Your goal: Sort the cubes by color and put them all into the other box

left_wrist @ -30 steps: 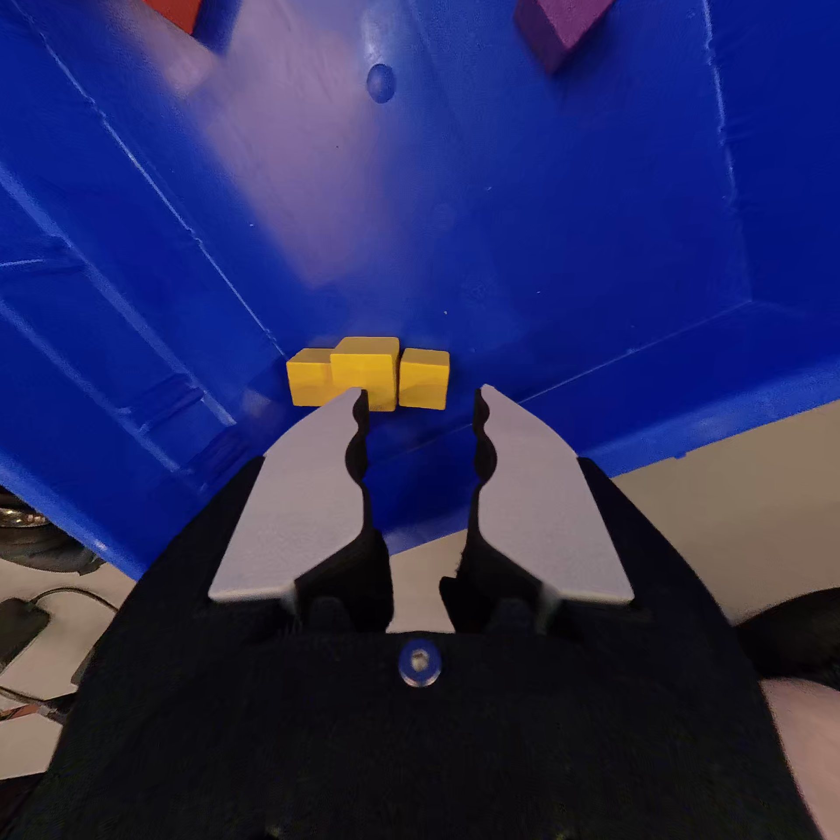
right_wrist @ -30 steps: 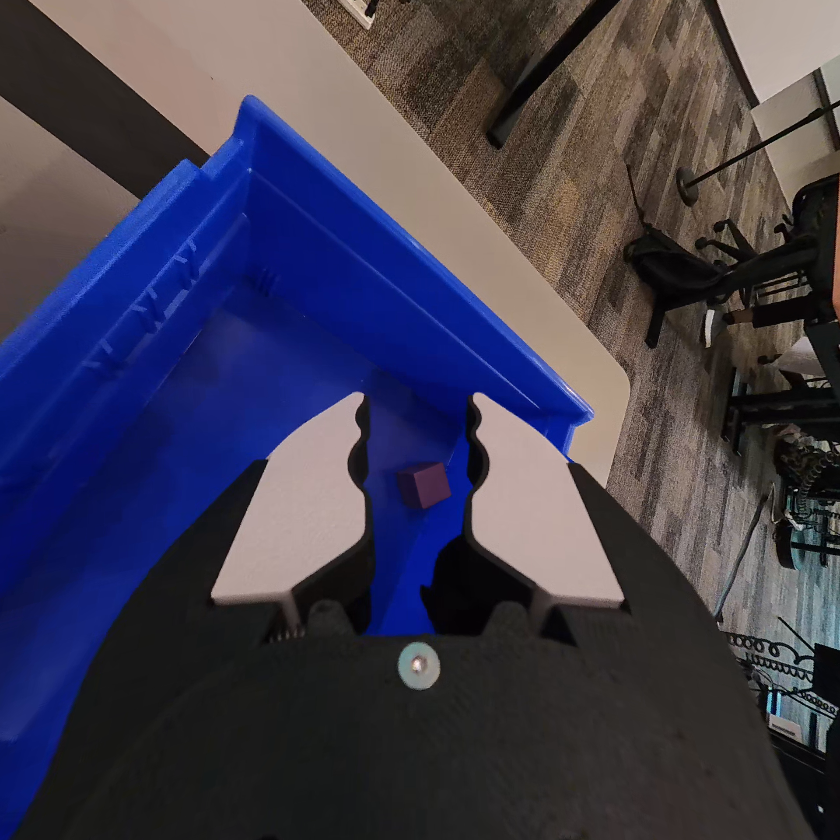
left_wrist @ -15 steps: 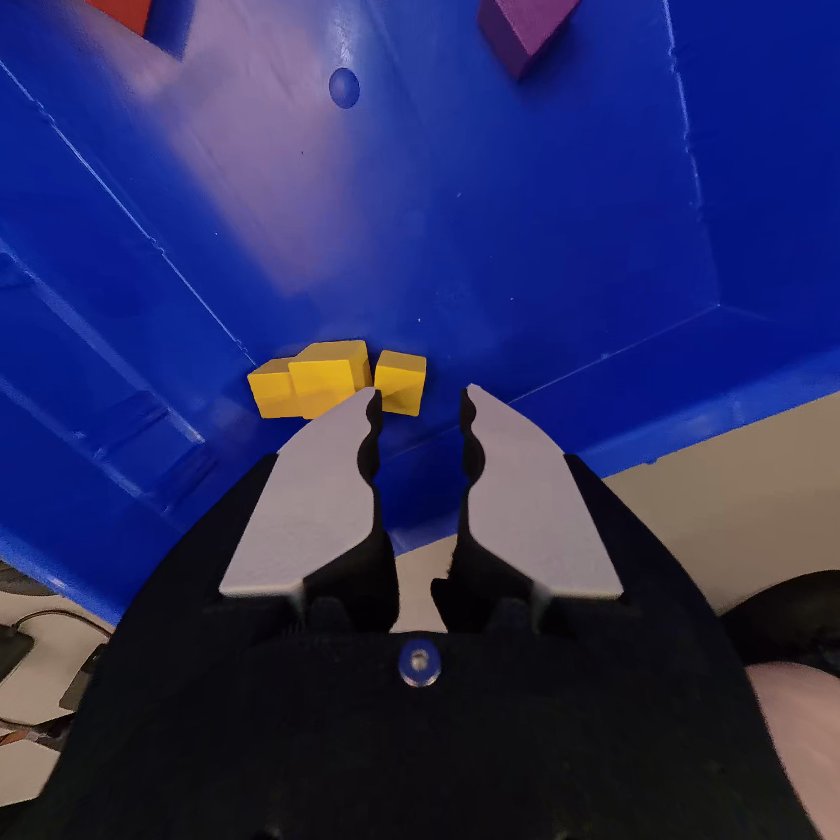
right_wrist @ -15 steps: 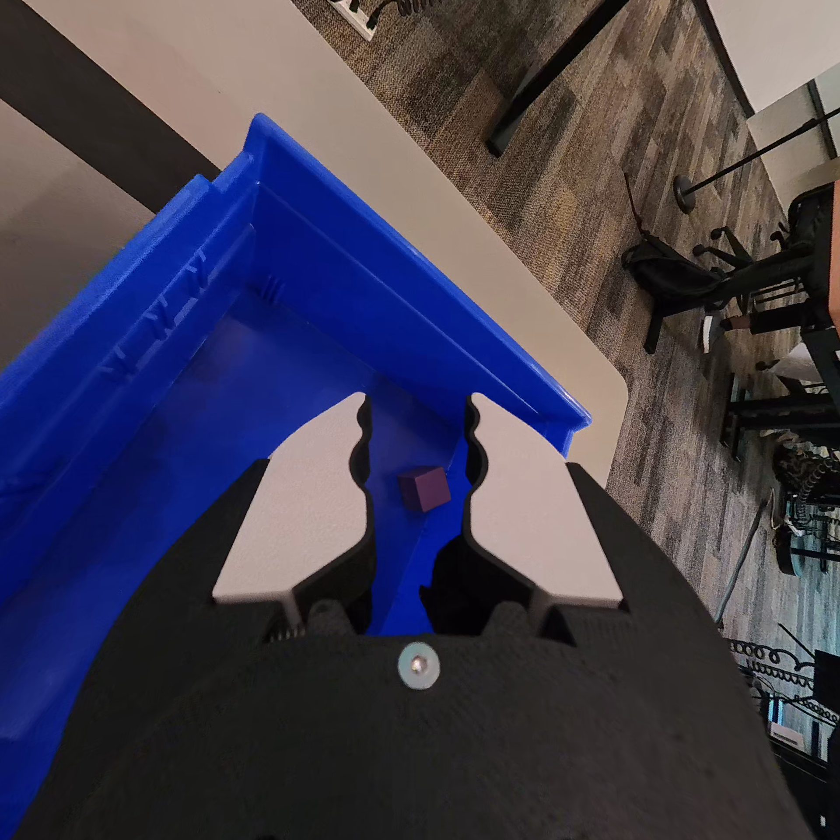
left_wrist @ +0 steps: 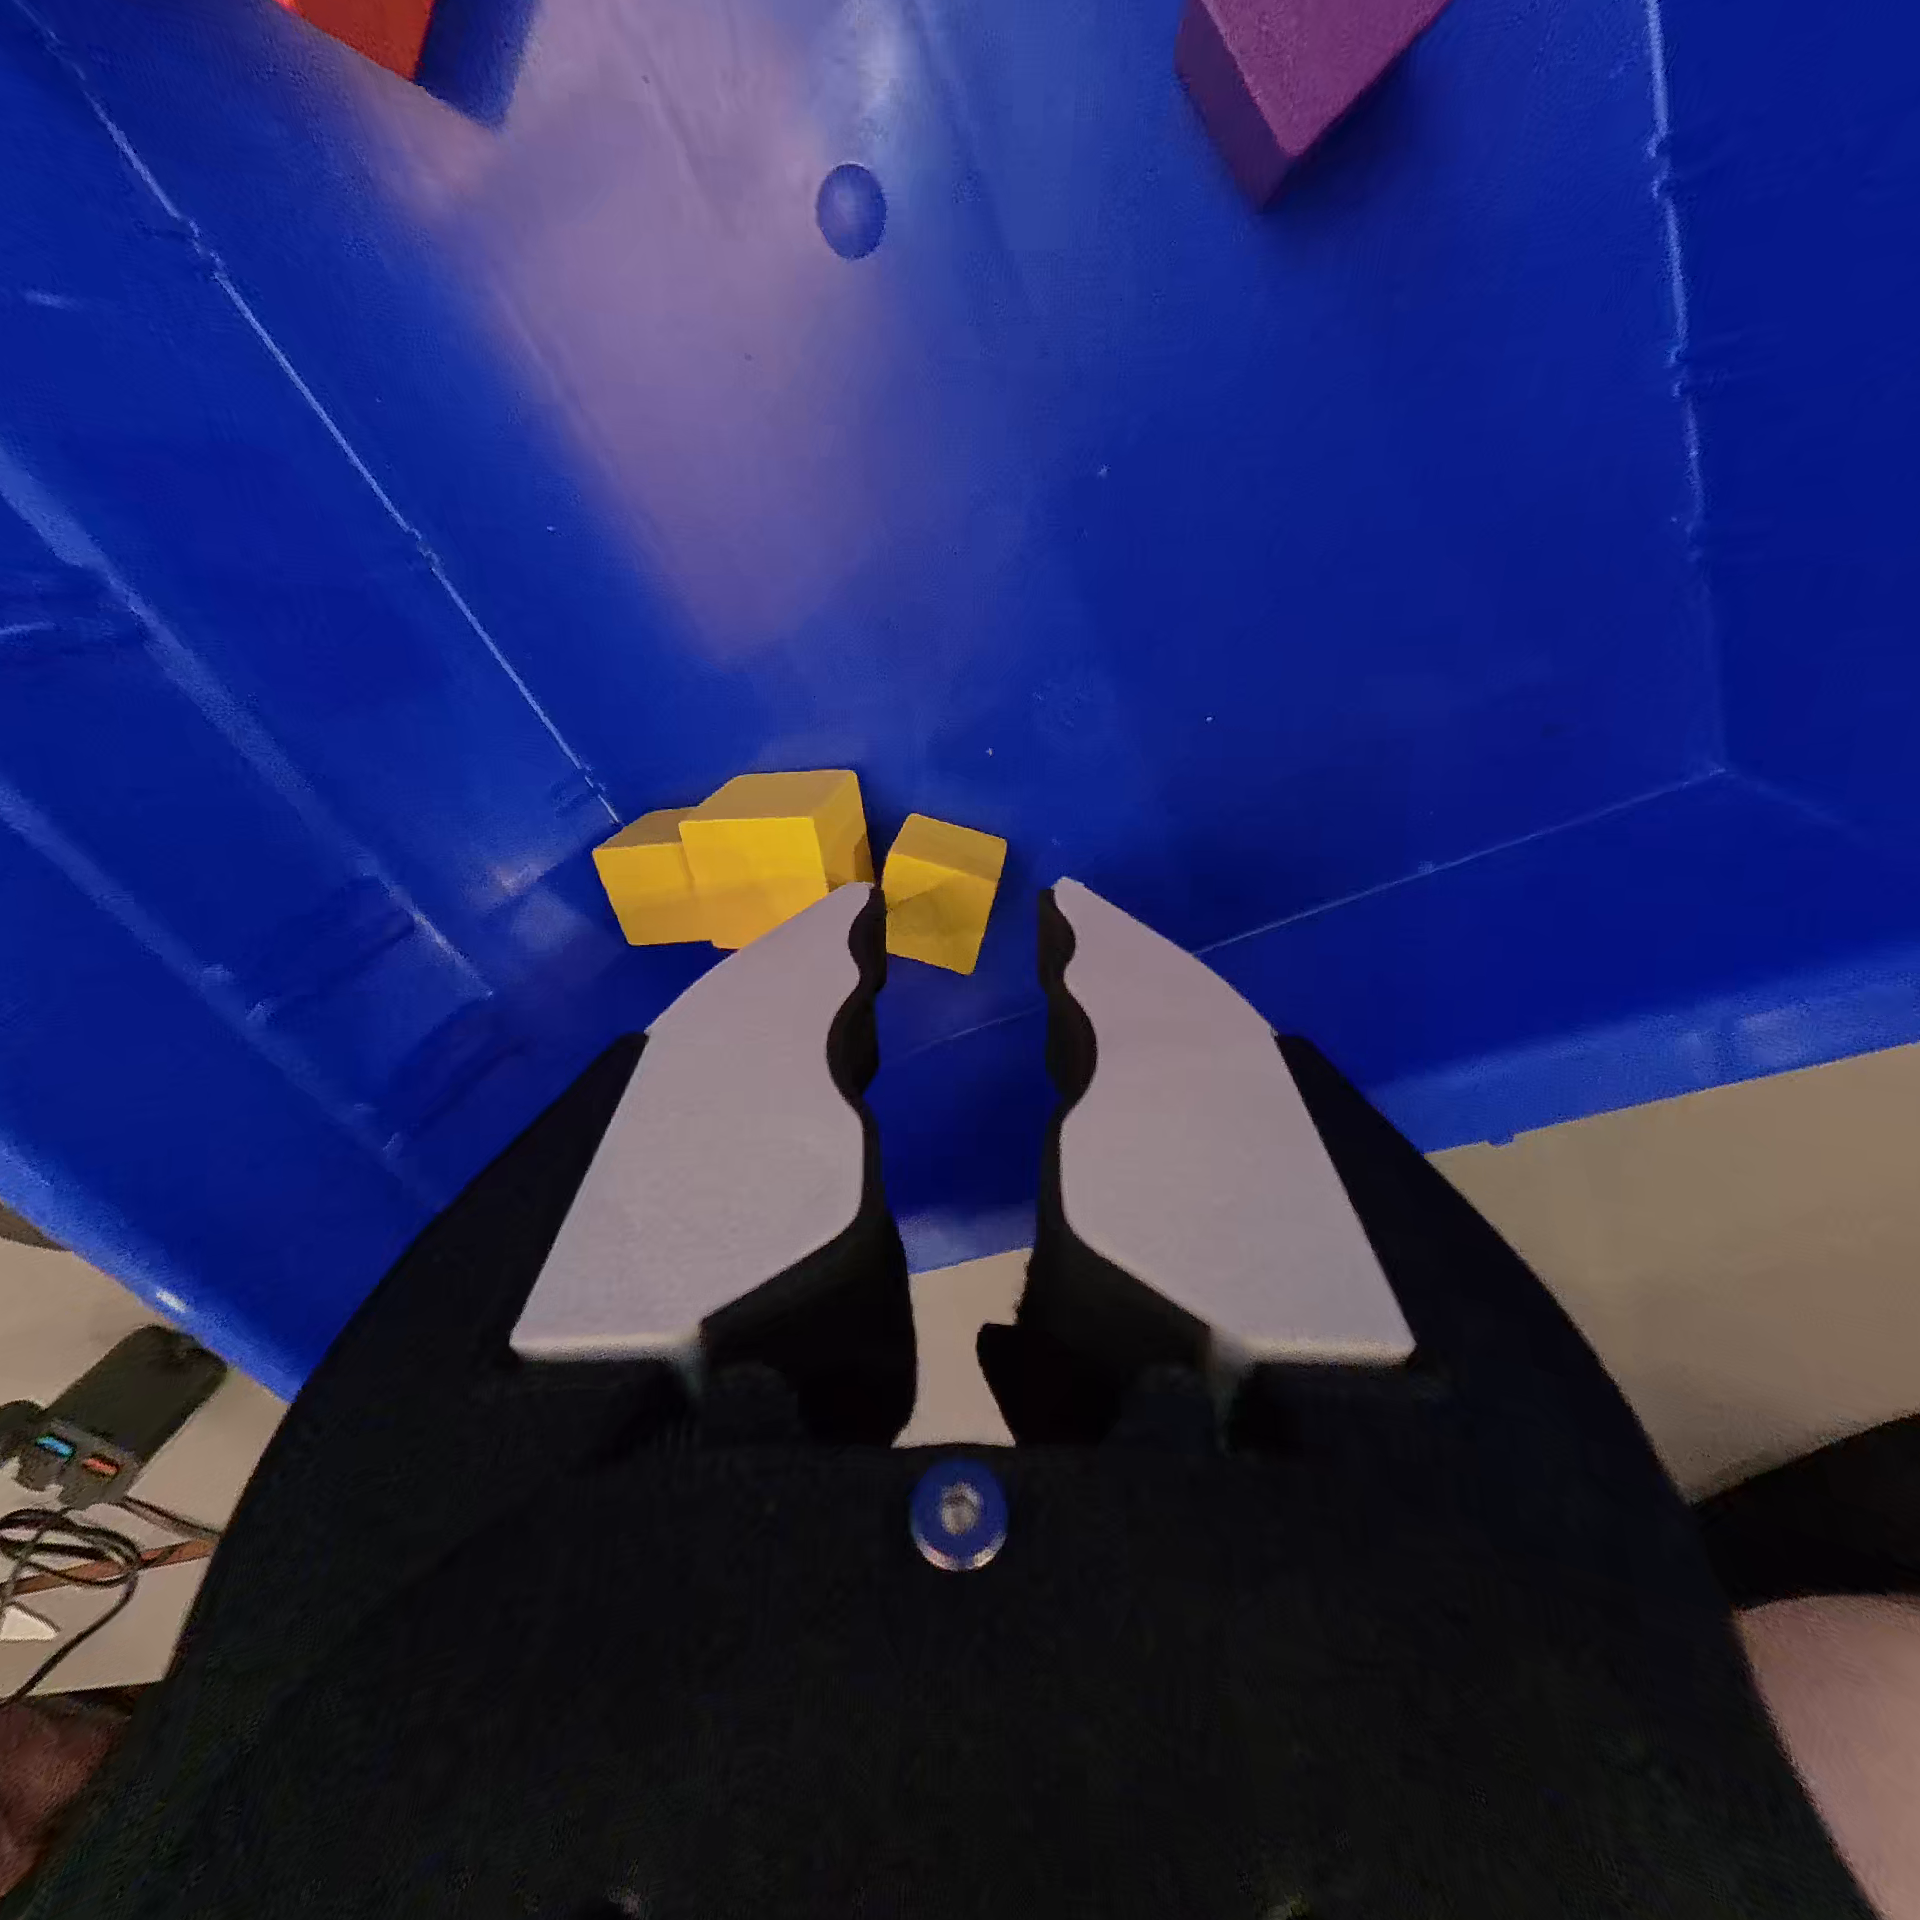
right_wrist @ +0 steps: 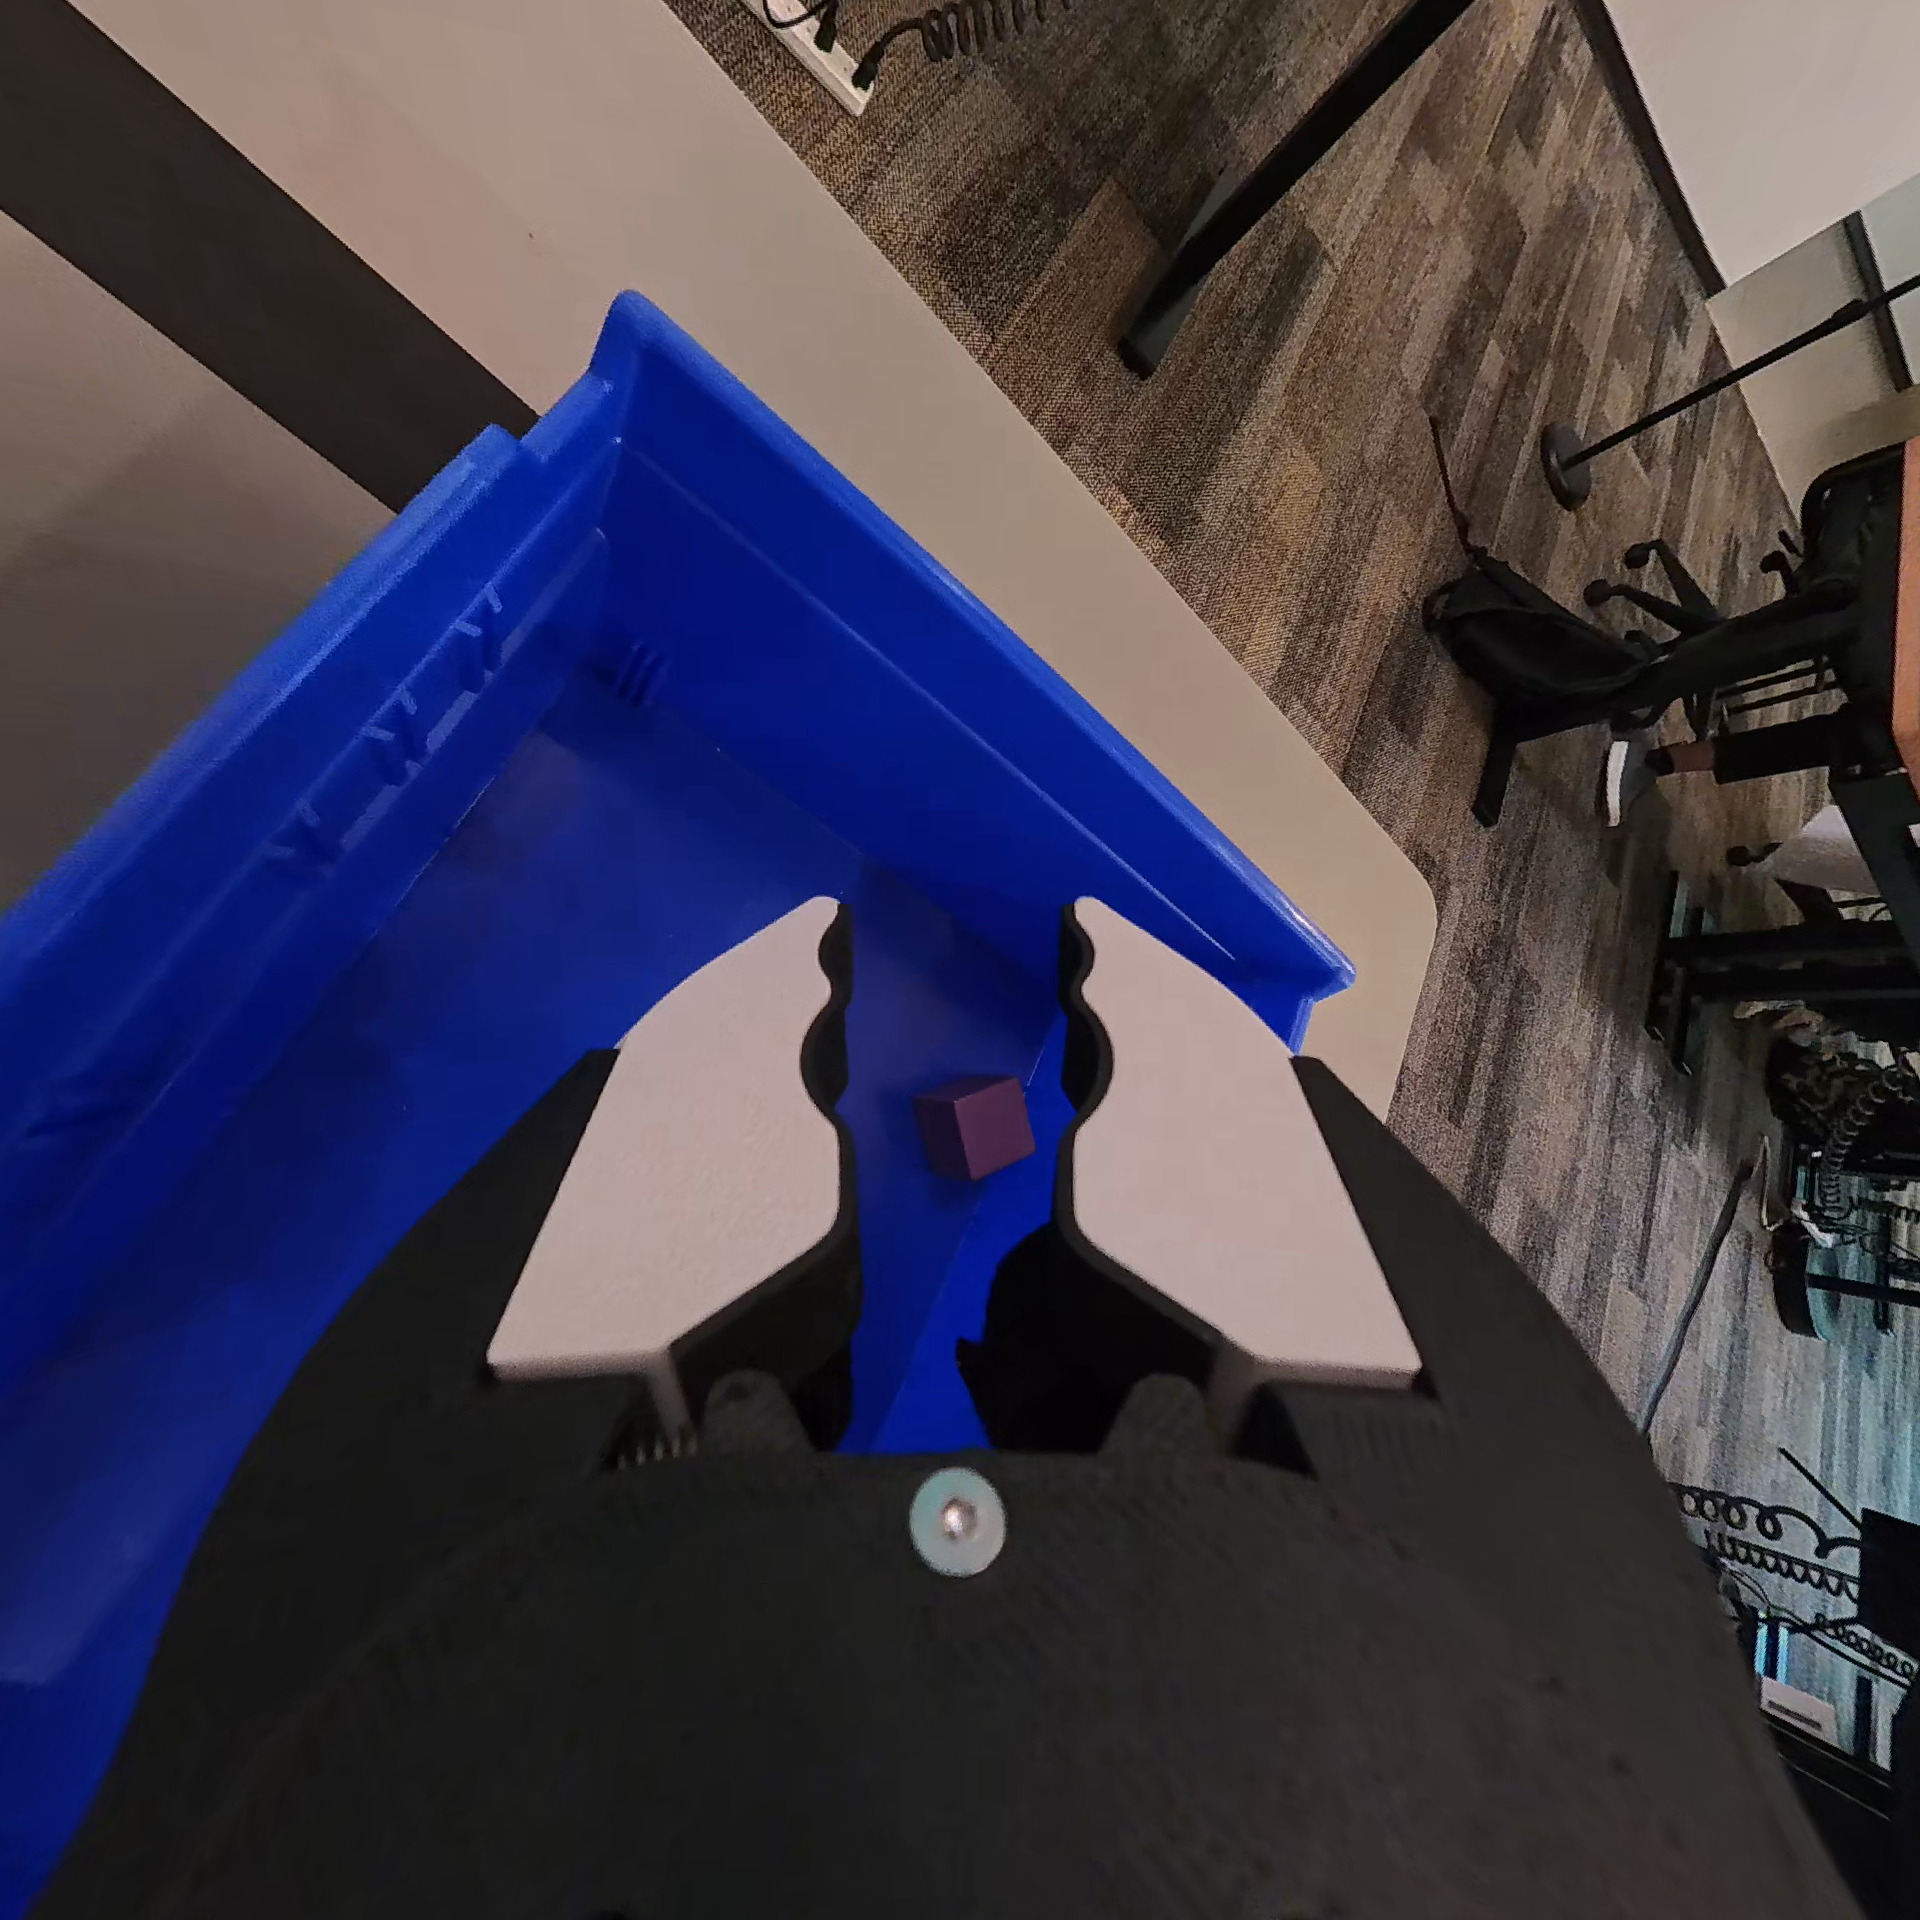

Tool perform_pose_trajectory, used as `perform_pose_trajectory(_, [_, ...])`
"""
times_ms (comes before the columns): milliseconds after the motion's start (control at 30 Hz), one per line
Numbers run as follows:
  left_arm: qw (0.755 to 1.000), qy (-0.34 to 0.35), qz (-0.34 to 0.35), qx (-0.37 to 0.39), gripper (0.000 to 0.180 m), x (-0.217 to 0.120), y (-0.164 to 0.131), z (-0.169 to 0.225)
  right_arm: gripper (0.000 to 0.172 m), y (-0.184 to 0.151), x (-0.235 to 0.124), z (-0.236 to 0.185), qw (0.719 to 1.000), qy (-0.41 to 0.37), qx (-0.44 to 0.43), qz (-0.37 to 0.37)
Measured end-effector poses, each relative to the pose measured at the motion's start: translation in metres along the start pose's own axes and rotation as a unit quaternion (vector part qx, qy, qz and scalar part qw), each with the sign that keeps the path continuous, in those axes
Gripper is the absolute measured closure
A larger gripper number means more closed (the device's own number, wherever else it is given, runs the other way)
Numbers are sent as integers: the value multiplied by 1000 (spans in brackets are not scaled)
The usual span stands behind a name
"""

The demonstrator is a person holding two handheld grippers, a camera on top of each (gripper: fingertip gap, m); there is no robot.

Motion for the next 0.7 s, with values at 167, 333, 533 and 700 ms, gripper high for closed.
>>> perform_pose_trajectory(167, [997,-51,39,31,159,-11,6,16,134,1,0,0,1000,0,-3,1])
perform_pose_trajectory(333, [999,-35,30,22,152,-12,2,10,134,1,0,0,1000,0,-2,2])
perform_pose_trajectory(533, [997,-73,22,24,143,-11,10,24,134,1,1,-1,1000,1,-5,-1])
perform_pose_trajectory(700, [994,-113,-15,2,139,-6,8,32,134,2,1,-2,1000,1,-6,0])
Point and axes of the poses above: each gripper's, where its closed fingertips meet, x out along the fingers, y out of its top, z = x × y across the jaws, the point moved 5 cm from there along -x, back along the fingers, and after that the axes turned 12 degrees about y, right-handed, at the moved point
